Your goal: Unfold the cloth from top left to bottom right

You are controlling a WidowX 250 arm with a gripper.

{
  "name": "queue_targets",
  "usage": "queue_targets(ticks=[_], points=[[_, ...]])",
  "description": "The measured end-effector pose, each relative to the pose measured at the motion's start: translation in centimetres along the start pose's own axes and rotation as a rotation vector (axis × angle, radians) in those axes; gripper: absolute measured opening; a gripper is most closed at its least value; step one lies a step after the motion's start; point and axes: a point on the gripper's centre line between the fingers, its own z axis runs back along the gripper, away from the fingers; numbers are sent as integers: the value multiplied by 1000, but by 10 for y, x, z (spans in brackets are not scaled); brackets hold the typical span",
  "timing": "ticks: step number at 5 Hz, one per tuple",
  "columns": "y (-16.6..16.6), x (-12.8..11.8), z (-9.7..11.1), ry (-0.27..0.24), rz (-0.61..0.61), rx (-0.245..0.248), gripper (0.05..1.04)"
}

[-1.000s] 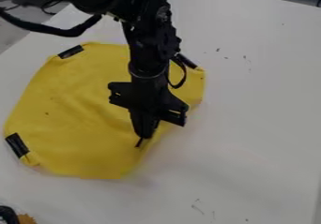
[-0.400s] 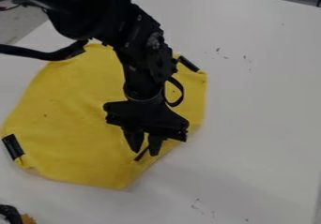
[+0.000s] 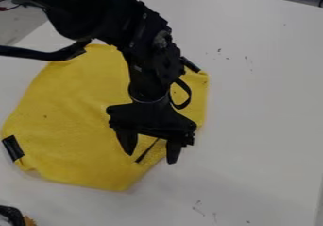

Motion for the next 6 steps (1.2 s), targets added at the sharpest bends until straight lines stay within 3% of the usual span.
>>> queue_targets(ticks=[3,6], points=[[10,23,-37,9,-72,-85,999],[-14,16,-20,6,-55,-116,999]])
